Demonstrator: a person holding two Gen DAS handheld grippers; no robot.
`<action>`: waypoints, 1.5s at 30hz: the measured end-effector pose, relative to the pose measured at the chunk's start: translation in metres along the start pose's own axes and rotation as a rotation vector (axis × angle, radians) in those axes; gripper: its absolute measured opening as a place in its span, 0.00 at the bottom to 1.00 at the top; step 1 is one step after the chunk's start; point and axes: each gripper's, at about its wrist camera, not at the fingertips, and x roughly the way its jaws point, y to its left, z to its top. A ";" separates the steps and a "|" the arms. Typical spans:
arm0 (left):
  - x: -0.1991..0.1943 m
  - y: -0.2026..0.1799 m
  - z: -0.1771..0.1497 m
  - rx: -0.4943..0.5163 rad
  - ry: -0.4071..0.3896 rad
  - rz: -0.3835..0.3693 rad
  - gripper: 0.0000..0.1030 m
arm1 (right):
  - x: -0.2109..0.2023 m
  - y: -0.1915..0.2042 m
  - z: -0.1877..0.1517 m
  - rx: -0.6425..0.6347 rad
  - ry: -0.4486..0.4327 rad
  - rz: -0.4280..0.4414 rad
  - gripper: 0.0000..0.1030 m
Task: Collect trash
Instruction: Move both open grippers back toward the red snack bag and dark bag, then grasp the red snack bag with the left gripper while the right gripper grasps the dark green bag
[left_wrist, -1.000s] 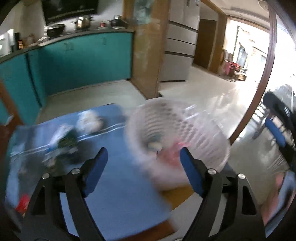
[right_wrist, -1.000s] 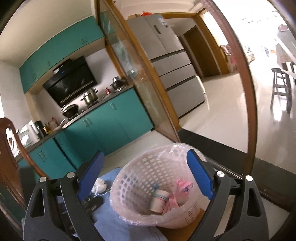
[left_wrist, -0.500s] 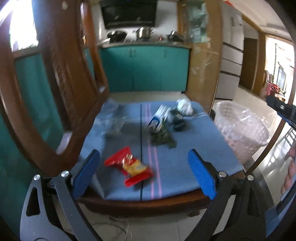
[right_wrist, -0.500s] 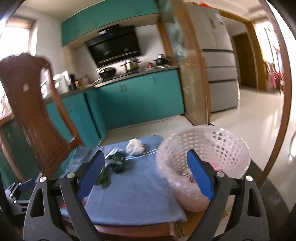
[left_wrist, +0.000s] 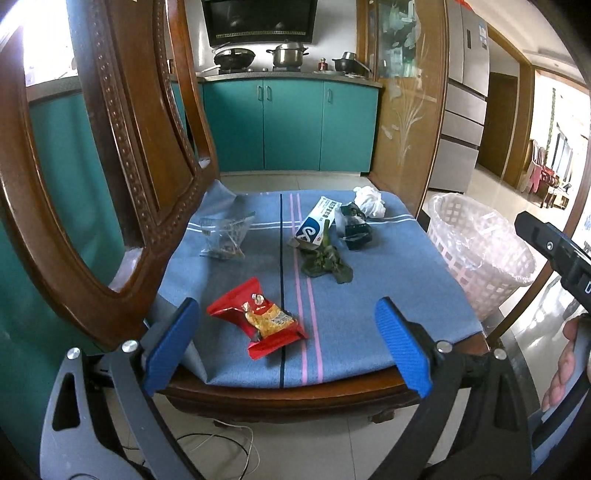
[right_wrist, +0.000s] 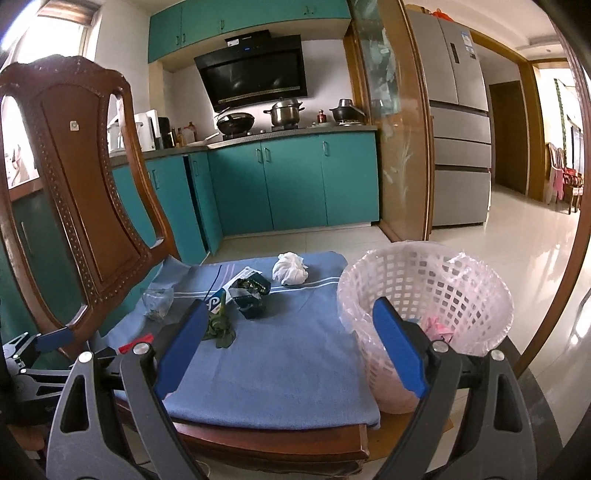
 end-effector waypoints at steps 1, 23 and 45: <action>0.001 0.000 0.000 -0.001 0.006 0.000 0.93 | 0.000 0.001 0.000 -0.004 0.000 0.001 0.86; 0.029 0.002 -0.009 0.003 0.091 0.057 0.93 | 0.000 0.000 0.000 0.003 0.009 0.007 0.86; 0.143 0.029 -0.005 -0.114 0.323 0.093 0.31 | 0.127 0.048 0.008 -0.074 0.251 0.108 0.86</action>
